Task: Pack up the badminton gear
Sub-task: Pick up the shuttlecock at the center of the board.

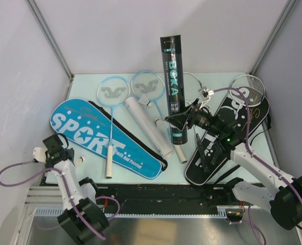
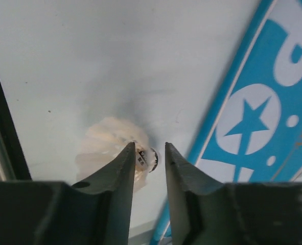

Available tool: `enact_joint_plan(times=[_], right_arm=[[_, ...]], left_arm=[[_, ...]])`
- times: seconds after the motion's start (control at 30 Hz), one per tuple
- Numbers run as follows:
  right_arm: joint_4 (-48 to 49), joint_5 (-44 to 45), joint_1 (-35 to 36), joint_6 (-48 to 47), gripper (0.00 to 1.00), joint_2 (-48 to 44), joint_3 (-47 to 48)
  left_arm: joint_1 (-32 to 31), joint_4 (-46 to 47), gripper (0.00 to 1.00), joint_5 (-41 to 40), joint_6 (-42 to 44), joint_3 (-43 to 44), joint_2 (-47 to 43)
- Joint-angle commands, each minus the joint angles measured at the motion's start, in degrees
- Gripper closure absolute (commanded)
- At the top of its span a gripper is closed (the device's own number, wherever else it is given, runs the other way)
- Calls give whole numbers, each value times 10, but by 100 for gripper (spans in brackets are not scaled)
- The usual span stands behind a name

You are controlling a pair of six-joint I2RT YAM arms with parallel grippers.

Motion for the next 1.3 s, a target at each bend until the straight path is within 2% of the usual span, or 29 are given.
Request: enact_joint_plan(times=[0.0, 0.07, 0.13, 0.5, 0.67, 0.8, 0.97, 1.07, 1.17, 1.27], right_arm=[[23, 11, 2, -14, 76, -20, 15], [15, 11, 2, -16, 75, -22, 18], [6, 12, 2, -19, 76, -25, 23], [-41, 21, 10, -51, 75, -25, 28], [-78, 20, 10, -111, 75, -17, 28], [-109, 1, 4, -189, 75, -19, 28], [-175, -8, 3, -330, 74, -26, 28], [-220, -15, 5, -431, 72, -17, 28], [-238, -10, 4, -465, 71, -5, 27], [-241, -5, 4, -505, 71, 10, 23]], left_arm=[[5, 6, 77, 2, -30, -2, -51], [6, 5, 93, 4, -35, -1, -63], [5, 3, 98, 6, -39, 1, -74], [4, -9, 100, 35, -32, 63, -104], [-10, -11, 100, 55, -19, 116, -99], [-56, -10, 100, 63, 5, 184, -81], [-157, -8, 100, 65, 43, 266, -49], [-199, 0, 100, 121, 73, 297, -22], [-221, 11, 100, 222, 105, 323, 10], [-238, 12, 100, 286, 140, 350, 30]])
